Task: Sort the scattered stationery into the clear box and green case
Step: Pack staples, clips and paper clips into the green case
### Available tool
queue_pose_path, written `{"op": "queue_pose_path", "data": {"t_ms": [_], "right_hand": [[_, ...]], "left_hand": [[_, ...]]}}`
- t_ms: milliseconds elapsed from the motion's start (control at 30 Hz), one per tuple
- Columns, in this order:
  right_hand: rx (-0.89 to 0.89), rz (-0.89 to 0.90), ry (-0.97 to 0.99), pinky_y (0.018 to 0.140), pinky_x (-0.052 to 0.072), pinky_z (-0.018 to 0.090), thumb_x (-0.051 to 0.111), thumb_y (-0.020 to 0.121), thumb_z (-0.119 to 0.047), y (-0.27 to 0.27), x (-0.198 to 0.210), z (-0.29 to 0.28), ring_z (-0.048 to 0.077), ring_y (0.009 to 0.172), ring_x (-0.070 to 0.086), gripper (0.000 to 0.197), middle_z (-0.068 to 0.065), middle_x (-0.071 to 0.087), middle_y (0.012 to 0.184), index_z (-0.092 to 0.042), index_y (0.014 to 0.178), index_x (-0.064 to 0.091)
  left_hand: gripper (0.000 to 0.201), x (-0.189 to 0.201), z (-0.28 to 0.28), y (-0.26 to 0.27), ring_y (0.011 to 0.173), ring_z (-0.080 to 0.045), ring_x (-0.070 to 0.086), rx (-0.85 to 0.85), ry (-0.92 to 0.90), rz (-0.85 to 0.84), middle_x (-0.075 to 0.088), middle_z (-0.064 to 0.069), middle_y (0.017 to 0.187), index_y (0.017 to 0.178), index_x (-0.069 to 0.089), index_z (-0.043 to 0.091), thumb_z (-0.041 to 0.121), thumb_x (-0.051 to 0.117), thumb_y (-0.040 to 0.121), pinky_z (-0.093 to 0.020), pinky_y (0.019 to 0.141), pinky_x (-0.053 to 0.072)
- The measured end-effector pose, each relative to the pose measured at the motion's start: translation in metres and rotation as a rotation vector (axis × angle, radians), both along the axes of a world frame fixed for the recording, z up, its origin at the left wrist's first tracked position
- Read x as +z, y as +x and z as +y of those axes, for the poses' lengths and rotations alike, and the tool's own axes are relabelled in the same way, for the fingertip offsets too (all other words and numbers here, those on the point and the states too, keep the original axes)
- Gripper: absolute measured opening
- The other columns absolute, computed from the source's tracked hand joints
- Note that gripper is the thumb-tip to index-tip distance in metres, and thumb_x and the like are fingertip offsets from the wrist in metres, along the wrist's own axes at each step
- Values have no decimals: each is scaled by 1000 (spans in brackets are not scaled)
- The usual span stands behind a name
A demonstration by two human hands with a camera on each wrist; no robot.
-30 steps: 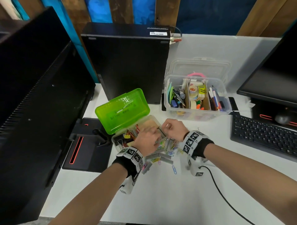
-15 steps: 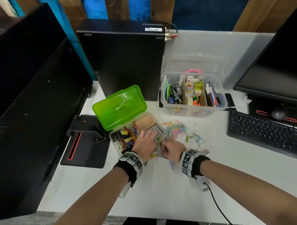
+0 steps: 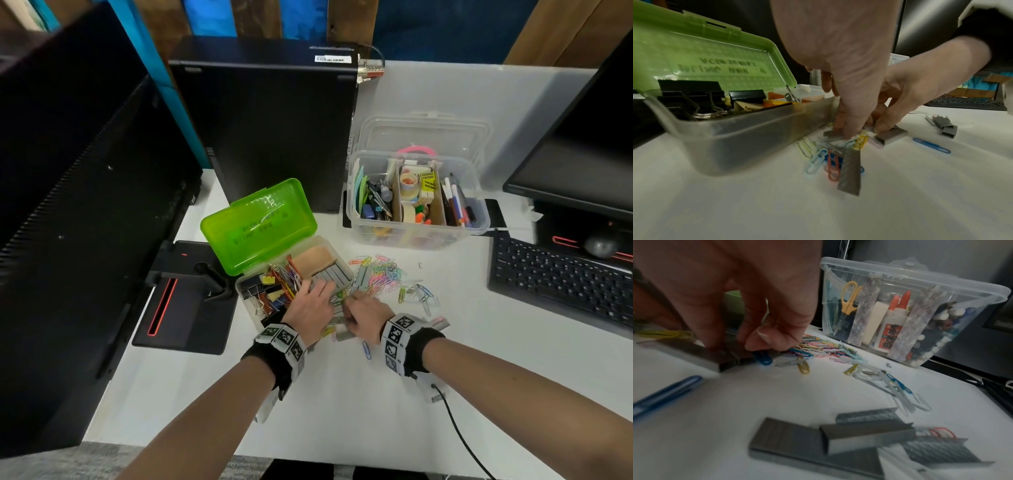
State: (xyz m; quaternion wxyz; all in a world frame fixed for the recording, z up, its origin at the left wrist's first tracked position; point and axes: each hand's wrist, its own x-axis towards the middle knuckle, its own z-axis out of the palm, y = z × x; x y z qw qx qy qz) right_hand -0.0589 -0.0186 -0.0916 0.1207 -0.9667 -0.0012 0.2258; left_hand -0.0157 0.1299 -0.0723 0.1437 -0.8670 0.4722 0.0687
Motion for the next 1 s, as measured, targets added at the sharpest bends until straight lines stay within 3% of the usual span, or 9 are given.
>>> {"op": "queue_pose_path", "data": {"t_ms": [167,267,433,500,567,667,733,833,1000], "right_hand": [[-12,-28,46,79,51,35,53,91,-27,2,5,-12,27,95,59,22,7,48,112,-10,105,54],[-80,-21,182,78,46,28,58,87,-25,2,6,-22,19,90,55,10,1,51,100,-16,89,57],[-408,-29,519,61,41,19,70,82,-17,-2,9,-32,8,63,53,13,-5,57,71,-16,77,58],[-538,1,708,51,41,14,69,84,-13,-2,13,-36,6,51,52,9,0,61,67,-14,81,61],[-652,25,867,42,37,15,66,87,-12,-1,18,-40,3,45,50,12,3,63,69,-8,98,63],[-690,43,992,49,38,20,59,92,-13,4,26,-45,7,54,52,28,-2,64,69,-16,120,56],[-668,77,1052,61,43,24,54,96,-14,7,32,-47,12,70,56,28,0,66,80,-23,122,56],[-640,93,1069,63,48,23,50,97,-13,11,37,-48,14,81,59,29,7,63,89,-21,123,58],[-557,22,988,57,53,27,51,96,-8,20,31,-47,24,75,52,28,0,54,67,-20,120,61]], "left_hand": [[39,-2,2,0,113,-25,37,-31,-50,3,39,-6,116,106,63,9,43,53,90,-44,104,26],[45,0,4,3,114,-27,38,-22,-82,18,41,-8,117,108,59,7,48,51,89,-44,102,27],[29,3,3,13,108,-20,42,101,-216,196,51,-2,109,101,57,14,39,47,89,-39,102,27],[21,7,0,16,96,-17,53,185,-353,323,58,2,95,92,59,16,33,48,91,-33,95,36],[15,12,-4,20,80,-16,62,302,-476,459,66,0,85,89,63,13,25,55,90,-24,76,47],[11,17,-11,25,67,-12,60,444,-584,571,67,3,76,84,65,12,22,65,86,-19,60,46],[13,17,-14,27,67,-13,60,508,-673,611,66,3,73,83,64,11,23,69,84,-24,64,51],[18,16,-17,29,70,-16,62,568,-770,641,69,-5,78,86,66,6,23,71,82,-33,70,54],[18,13,-16,33,71,-14,61,640,-817,667,70,-6,79,92,67,9,22,73,81,-33,72,54]]}}
